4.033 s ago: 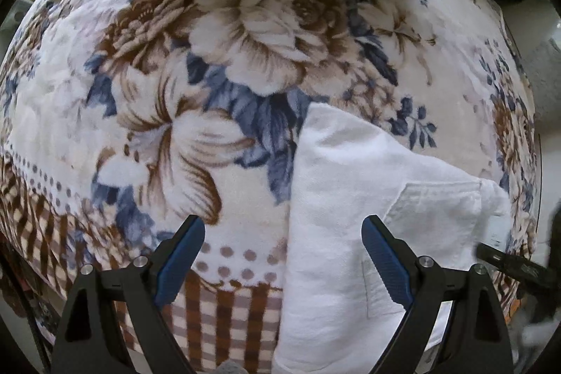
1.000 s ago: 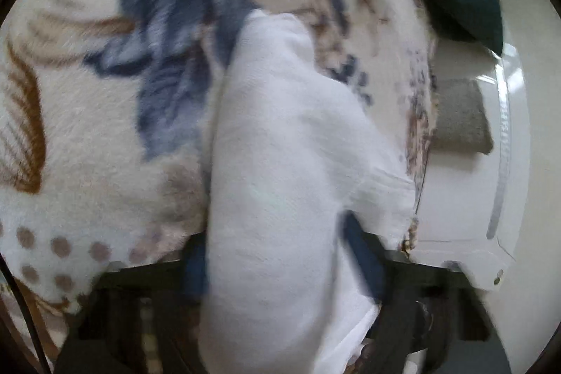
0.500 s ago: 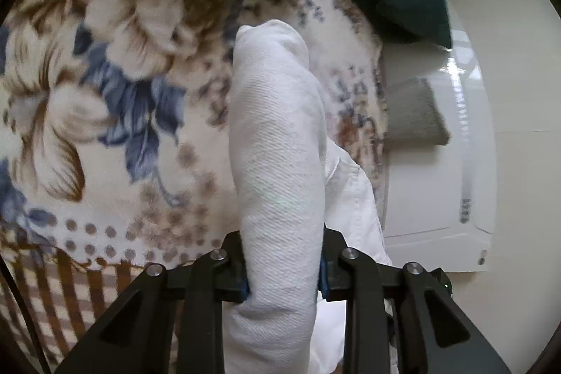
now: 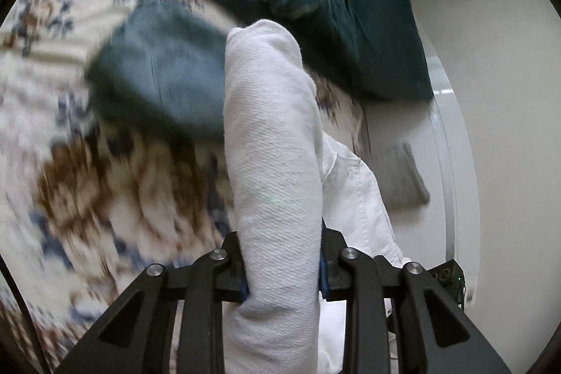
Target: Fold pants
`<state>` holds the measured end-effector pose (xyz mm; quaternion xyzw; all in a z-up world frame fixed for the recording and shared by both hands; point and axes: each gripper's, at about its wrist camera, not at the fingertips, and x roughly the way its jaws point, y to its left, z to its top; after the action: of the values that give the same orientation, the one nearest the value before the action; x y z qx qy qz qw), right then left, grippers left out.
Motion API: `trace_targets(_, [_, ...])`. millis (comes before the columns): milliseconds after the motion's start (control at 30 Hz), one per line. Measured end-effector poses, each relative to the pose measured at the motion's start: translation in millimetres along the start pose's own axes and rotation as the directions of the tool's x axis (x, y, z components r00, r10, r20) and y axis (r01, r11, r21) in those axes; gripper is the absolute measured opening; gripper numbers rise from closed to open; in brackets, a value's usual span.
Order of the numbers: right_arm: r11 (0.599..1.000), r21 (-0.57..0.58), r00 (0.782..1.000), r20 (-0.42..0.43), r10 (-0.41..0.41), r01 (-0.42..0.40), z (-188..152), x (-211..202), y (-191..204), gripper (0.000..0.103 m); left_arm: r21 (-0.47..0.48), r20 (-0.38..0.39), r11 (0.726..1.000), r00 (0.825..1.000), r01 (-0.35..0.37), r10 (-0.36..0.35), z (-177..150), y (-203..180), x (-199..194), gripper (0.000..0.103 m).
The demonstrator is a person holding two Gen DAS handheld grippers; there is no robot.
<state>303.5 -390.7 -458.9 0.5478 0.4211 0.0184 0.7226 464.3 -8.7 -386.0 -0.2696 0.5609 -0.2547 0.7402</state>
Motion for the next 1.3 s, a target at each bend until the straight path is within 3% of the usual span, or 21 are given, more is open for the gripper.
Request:
trace_targets(200, [0.998,-0.056,1.000,-0.022,0.016,-0.017,77.5,108.8,63.2,0.042,0.001,0.024,0.999,0.998,-0.049,0.049,118.5,21.0,24.6,0.024])
trace_targets(400, [0.996,-0.081,0.999,-0.025,-0.023,0.021,119.9,208.6,80.4,0.042,-0.023,-0.006,0.999,0.999,-0.045,0.045,207.1,74.8,75.9,0.024])
trace_targets(500, [0.998,-0.040,0.997,-0.062,-0.050,0.048,119.8,242.4,69.1,0.042,-0.024,-0.052,0.995,0.994,-0.092,0.091,225.4,106.1,97.8,0.025])
trace_targets(667, [0.981,-0.120,0.983,-0.091,-0.163,0.151,107.4,270.0,72.3,0.044,-0.083,-0.129,0.983,0.980,-0.165,0.154,230.9,149.6,129.5,0.027])
trace_targets(767, [0.970,-0.144,0.968,-0.128,-0.216,0.198,111.3,268.8,80.6,0.053,-0.111,-0.130,0.973,0.973,-0.204,0.189,226.3,146.8,123.8,0.040])
trace_targets(833, [0.943,-0.208,0.944,-0.150,-0.294,0.261,115.4,262.6,90.4,0.062,-0.119,-0.121,0.965,0.968,-0.235,0.221,222.1,138.8,113.7,0.044])
trace_targets(867, [0.924,-0.249,0.931,-0.149,-0.333,0.291,117.0,258.3,96.8,0.069,-0.103,-0.114,0.950,0.952,-0.296,0.284,218.4,131.1,106.4,0.050])
trace_targets(933, [0.862,-0.343,0.894,-0.116,-0.433,0.373,117.2,247.9,112.5,0.084,-0.065,-0.084,0.912,0.913,-0.406,0.400,210.7,117.7,96.1,0.074])
trace_targets(1033, [0.718,-0.472,0.819,0.018,-0.573,0.512,111.2,229.2,141.7,0.089,0.033,0.036,0.831,0.832,-0.555,0.554,180.5,82.3,76.0,0.081])
trace_targets(1100, [0.616,-0.539,0.770,0.102,-0.629,0.574,106.6,225.1,156.6,0.092,0.067,0.052,0.812,0.815,-0.580,0.577,165.8,68.2,72.8,0.092])
trace_targets(1200, [0.447,-0.626,0.701,0.234,-0.674,0.639,93.0,218.9,182.5,0.094,0.103,0.084,0.766,0.773,-0.634,0.628,145.1,46.5,65.0,0.094])
trace_targets(1233, [0.410,-0.643,0.690,0.264,-0.674,0.647,89.5,214.0,189.8,0.094,0.106,0.099,0.749,0.757,-0.654,0.646,141.6,40.1,62.8,0.094])
trace_targets(1300, [0.376,-0.658,0.681,0.291,-0.672,0.652,81.2,206.1,201.3,0.094,0.094,0.124,0.739,0.744,-0.667,0.656,133.4,28.9,53.8,0.094])
